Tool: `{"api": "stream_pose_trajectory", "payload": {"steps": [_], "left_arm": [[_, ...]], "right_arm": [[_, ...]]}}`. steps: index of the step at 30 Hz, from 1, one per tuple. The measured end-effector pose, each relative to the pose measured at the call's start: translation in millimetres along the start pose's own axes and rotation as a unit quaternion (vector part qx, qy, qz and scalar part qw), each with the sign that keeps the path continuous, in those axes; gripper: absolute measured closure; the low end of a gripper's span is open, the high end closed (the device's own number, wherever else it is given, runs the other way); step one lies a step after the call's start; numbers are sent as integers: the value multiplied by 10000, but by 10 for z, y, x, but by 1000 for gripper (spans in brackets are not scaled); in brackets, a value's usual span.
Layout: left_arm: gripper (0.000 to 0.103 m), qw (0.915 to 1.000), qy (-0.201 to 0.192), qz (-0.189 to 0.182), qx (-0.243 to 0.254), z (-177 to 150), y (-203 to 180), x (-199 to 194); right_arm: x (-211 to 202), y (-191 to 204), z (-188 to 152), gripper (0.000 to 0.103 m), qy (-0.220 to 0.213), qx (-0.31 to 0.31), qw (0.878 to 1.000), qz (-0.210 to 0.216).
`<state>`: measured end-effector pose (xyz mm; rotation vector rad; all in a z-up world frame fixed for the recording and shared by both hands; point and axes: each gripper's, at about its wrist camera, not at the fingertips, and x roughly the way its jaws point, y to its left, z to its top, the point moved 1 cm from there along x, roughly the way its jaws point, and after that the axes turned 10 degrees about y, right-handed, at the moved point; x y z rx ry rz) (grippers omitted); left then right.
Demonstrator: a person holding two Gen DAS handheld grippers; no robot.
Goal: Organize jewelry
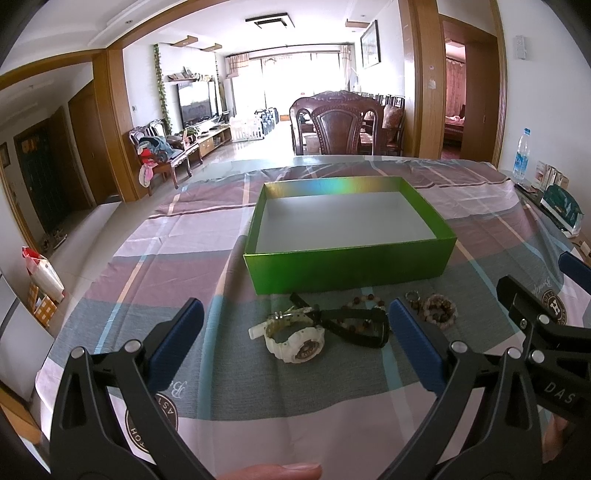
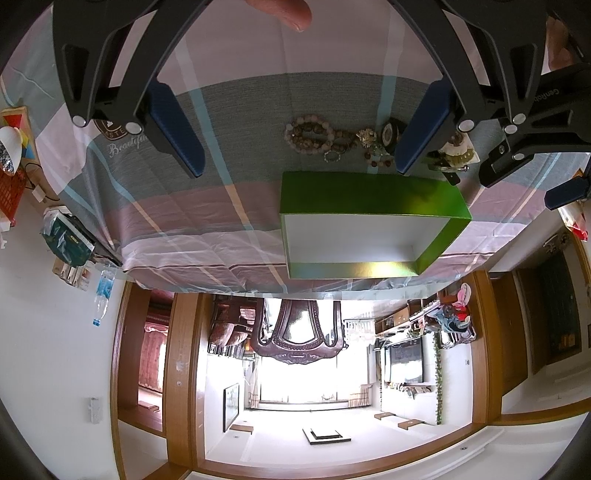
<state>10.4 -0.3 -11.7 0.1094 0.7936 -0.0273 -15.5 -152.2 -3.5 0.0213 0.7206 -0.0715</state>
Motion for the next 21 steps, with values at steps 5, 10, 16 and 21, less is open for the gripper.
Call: {"api": "stream_pose_trajectory", "payload": {"steps": [5, 10, 16, 21], "left_arm": [[4, 9999, 114, 23, -5, -26, 18, 114], [4, 9983, 579, 41, -94, -41, 104, 371], [8, 9932, 1156, -51, -130, -95, 177, 725], [42, 9875, 1566, -159, -114, -73, 177, 969]], "right_arm": [[126, -78, -38, 3, 22, 70, 9994, -349], [565, -327, -73, 3, 921, -57, 9928, -766], [968, -524, -231, 37, 1835, -27, 9826, -284], [1132, -407, -172, 51, 2070, -185, 9781, 136]]}}
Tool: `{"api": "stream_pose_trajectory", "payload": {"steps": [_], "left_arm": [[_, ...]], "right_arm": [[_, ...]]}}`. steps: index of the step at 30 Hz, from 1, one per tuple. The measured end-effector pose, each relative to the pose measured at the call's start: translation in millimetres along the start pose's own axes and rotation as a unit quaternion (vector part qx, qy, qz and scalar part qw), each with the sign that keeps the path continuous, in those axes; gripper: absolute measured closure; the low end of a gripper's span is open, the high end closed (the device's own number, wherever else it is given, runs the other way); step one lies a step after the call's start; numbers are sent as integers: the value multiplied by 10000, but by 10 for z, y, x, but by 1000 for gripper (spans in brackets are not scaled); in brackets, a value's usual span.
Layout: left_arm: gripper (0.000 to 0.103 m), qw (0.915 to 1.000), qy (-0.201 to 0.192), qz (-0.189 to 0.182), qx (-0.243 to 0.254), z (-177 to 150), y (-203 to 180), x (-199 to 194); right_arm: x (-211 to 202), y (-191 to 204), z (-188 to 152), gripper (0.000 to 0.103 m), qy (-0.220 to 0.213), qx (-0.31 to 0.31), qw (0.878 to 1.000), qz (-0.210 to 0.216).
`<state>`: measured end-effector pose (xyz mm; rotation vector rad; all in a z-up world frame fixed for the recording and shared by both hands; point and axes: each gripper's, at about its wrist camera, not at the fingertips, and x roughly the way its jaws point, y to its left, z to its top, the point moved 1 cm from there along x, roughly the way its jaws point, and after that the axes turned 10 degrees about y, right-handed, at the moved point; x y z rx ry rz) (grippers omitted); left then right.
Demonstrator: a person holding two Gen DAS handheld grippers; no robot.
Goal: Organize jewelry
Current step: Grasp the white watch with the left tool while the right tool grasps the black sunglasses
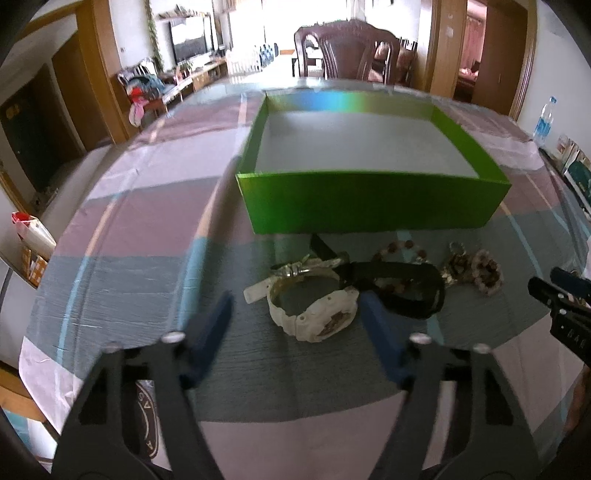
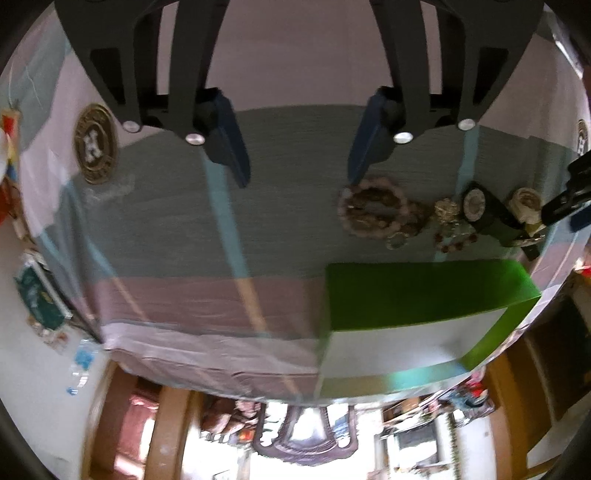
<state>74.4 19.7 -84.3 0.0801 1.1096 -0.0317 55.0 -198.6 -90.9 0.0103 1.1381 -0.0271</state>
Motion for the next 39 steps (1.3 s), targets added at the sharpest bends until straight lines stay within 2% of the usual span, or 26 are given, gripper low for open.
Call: {"api": "stream_pose_trajectory", "payload": {"steps": [4, 8, 16, 22, 26, 31, 39], "left_arm": [[40, 9996, 240, -104, 68, 36, -50, 125], [46, 9989, 311, -305, 177, 28, -55, 134], [49, 9975, 351, -573, 204, -58, 19, 69], [60, 9940, 265, -980, 408, -70, -114, -6], [49, 9941, 329, -977, 339, -78, -108, 23], [40, 9959, 328, -830, 163, -89, 9, 37], [32, 9959, 318, -835, 129, -119, 83, 35]], "right_arm": [[19, 111, 109, 51, -22, -160, 9998, 78], [116, 156, 170, 51, 78, -165, 9996, 213], [150, 51, 146, 51, 116, 79, 9998, 155], [115, 111, 136, 51, 95, -48, 9997, 212], [27, 239, 133, 50, 54, -253, 9985, 491], [-91, 533, 151, 50, 20, -665, 9939, 874], [2, 996, 217, 55, 72, -1112, 9887, 1000]]}}
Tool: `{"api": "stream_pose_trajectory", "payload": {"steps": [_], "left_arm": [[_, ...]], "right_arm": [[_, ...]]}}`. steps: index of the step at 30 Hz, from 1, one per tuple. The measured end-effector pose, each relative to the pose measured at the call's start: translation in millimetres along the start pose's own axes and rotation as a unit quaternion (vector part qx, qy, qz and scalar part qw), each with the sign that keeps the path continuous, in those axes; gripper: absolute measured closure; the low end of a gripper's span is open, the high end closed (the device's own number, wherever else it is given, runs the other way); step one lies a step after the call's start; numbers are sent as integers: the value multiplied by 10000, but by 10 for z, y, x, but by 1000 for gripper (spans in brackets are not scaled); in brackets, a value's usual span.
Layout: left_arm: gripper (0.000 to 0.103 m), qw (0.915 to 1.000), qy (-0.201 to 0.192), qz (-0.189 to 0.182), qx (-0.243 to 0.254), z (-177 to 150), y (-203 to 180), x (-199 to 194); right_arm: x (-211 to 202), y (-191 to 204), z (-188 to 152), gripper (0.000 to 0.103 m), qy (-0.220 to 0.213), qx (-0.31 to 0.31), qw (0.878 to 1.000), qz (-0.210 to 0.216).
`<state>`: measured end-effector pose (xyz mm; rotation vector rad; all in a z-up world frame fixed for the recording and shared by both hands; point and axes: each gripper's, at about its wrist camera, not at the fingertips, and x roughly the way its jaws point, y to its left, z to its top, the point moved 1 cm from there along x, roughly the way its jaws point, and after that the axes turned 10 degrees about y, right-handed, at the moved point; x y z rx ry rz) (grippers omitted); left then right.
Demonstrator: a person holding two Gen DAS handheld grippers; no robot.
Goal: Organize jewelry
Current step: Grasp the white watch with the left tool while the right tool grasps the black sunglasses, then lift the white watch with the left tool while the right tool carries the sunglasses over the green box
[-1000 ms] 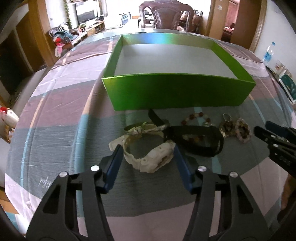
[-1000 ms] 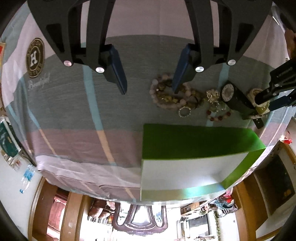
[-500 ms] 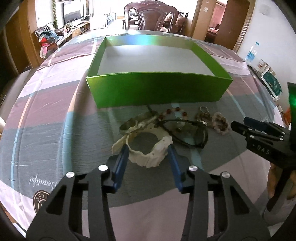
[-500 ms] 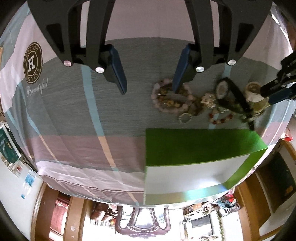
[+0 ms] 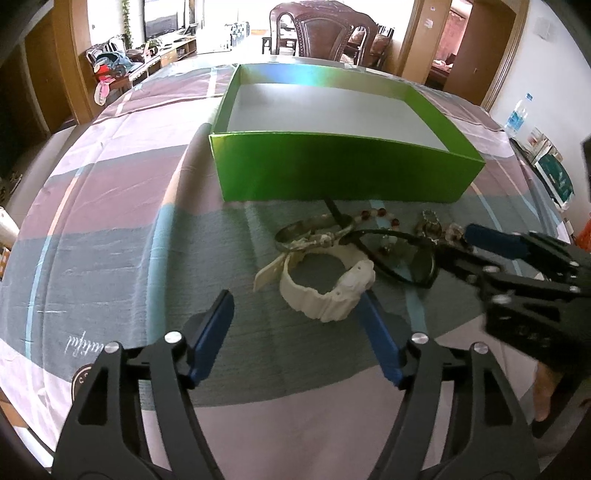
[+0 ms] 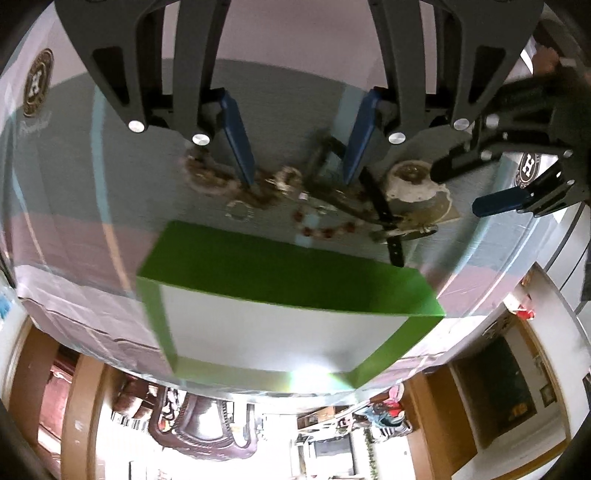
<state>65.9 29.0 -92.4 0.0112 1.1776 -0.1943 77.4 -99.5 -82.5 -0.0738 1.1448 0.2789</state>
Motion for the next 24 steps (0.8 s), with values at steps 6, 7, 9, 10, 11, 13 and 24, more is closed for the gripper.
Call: {"api": "stream_pose_trajectory", "payload": {"steps": [6, 7, 9, 10, 11, 13, 24], "left_arm": [[31, 10000, 1, -45, 8, -5, 7, 5], [31, 10000, 8, -60, 11, 1, 1, 10], [31, 10000, 22, -89, 25, 15, -21, 21], [31, 9999, 33, -101, 34, 23, -34, 30], [31, 9999, 53, -111, 47, 34, -50, 44], [31, 9999, 93, -109, 69, 55, -77, 76], [44, 9995, 307, -59, 97, 168, -173, 272]], "right_arm": [[108, 30, 13, 91, 67, -120, 9998, -163], [64, -4, 15, 91, 3, -57, 9998, -206], [-9, -85, 13, 93, -88, 58, 9997, -232], [-68, -130, 6, 93, -145, 100, 9995, -261], [-112, -175, -8, 94, -193, 135, 9992, -313], [-227, -291, -36, 94, -325, 253, 9976, -560], [-150, -696, -188, 94, -114, 847, 9943, -644]]}}
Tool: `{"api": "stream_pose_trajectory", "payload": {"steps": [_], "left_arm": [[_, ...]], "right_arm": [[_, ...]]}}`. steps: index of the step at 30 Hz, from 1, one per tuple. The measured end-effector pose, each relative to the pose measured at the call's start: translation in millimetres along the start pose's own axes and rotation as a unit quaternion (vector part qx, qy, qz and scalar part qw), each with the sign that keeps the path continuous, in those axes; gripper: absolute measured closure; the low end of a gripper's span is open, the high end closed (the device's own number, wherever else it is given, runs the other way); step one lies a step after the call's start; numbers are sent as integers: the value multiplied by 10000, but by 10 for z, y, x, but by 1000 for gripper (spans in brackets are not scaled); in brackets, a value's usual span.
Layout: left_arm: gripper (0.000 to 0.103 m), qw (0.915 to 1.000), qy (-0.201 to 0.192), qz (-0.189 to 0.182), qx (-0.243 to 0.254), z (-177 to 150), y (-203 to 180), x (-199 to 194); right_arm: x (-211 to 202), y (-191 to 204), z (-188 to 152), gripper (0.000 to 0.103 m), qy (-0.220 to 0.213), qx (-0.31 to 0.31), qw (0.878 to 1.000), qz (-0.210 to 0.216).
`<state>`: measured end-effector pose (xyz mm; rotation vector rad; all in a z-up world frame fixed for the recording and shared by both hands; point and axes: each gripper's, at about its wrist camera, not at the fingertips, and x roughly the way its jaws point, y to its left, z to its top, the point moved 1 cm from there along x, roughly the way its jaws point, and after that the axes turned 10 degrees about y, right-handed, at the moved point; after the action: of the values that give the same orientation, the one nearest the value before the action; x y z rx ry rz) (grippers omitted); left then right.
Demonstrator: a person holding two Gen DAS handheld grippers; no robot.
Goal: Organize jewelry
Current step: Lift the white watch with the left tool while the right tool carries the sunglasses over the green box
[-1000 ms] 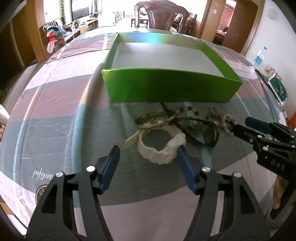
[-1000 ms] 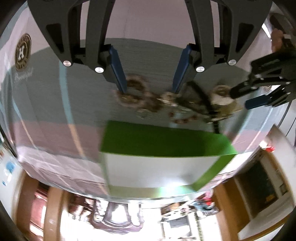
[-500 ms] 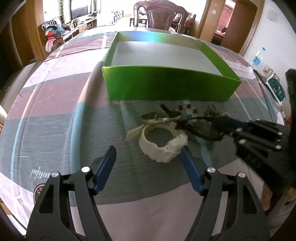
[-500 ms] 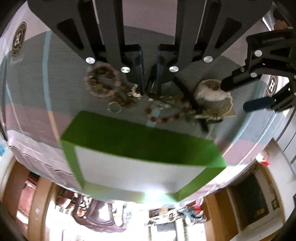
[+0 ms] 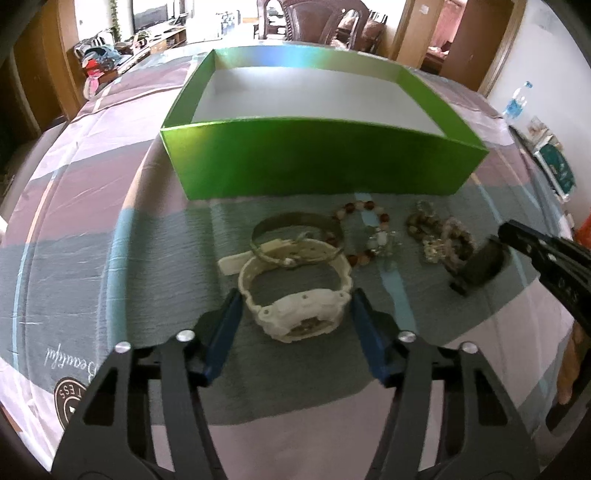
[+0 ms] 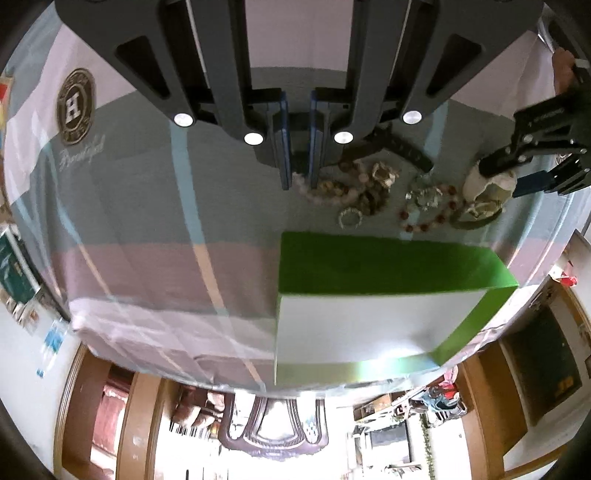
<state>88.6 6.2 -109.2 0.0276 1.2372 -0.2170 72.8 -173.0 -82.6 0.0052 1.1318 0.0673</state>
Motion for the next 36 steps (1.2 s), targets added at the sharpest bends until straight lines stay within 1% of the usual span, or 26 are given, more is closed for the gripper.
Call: {"api": "stream_pose_trajectory", "payload": {"steps": [3, 4, 7, 8, 9, 10, 11, 12, 13, 15, 17, 19, 21, 22, 23, 24, 25, 28, 29, 31, 32, 33, 36], "left_arm": [[44, 10000, 1, -65, 15, 3, 25, -5], [44, 10000, 1, -85, 29, 1, 37, -8], [45, 10000, -27, -58, 72, -32, 96, -55], [44, 10000, -28, -34, 87, -45, 114, -73], [44, 10000, -20, -4, 85, -60, 143, -97], [44, 10000, -18, 11, 67, -73, 170, -120], [44, 10000, -29, 40, 53, -86, 205, -145], [43, 9999, -61, 67, 45, -95, 222, -166], [42, 9999, -86, 91, 22, -100, 248, -184], [34, 9998, -79, 152, -80, -92, 294, -180], [31, 9998, -57, 155, -94, -85, 285, -155], [29, 9999, 8, 116, -37, -80, 227, -101], [29, 9999, 72, 133, 30, -75, 150, -32], [29, 9998, 74, 202, 48, -75, 128, -7], [29, 9996, 76, 279, 59, -76, 113, 19], [40, 9994, 69, 328, 54, -81, 109, 30], [41, 9993, 58, 355, 54, -82, 113, 34], [42, 9998, 48, 191, 47, -98, 141, 18], [42, 9997, 31, 227, 42, -105, 153, 11], [42, 9996, -10, 268, -4, -110, 186, -18], [42, 9996, -59, 265, -47, -110, 214, -51], [42, 9996, -93, 269, -65, -107, 225, -76], [42, 9993, -202, 308, -101, -100, 256, -148]], "right_arm": [[25, 1, -27, 94, 3, -7, 10000, -22], [41, -2, -28, 94, 42, 17, 10000, 38], [63, -57, -18, 93, 81, 81, 9999, 51], [67, -81, -20, 89, 96, 122, 9999, 61], [65, -106, -16, 82, 106, 165, 9998, 82], [64, -126, -16, 78, 104, 206, 9997, 91], [58, -139, -18, 70, 89, 223, 9997, 82], [48, -151, -20, 65, 74, 226, 9997, 61], [42, -156, -30, 63, 68, 216, 9997, 46], [31, -155, -54, 60, 66, 198, 9998, 67], [23, -136, -78, 58, 71, 144, 9998, 126], [16, -118, -96, 52, 73, 94, 9997, 209], [6, -77, -123, 43, 73, -8, 9995, 310], [8, -39, -136, 42, 70, -87, 9994, 338], [15, -10, -140, 42, 81, -138, 9992, 353], [33, 21, -146, 42, 94, -192, 9991, 365], [52, 44, -149, 42, 89, -229, 9991, 340], [95, 58, -146, 43, 103, -249, 9995, 193], [93, 52, -148, 46, 95, -240, 9995, 162], [71, 44, -160, 57, 85, -234, 9996, 127], [63, 30, -162, 68, 92, -227, 9996, 160], [60, 21, -162, 72, 98, -222, 9995, 182], [45, -6, -173, 73, 62, -223, 9993, 285]]}}
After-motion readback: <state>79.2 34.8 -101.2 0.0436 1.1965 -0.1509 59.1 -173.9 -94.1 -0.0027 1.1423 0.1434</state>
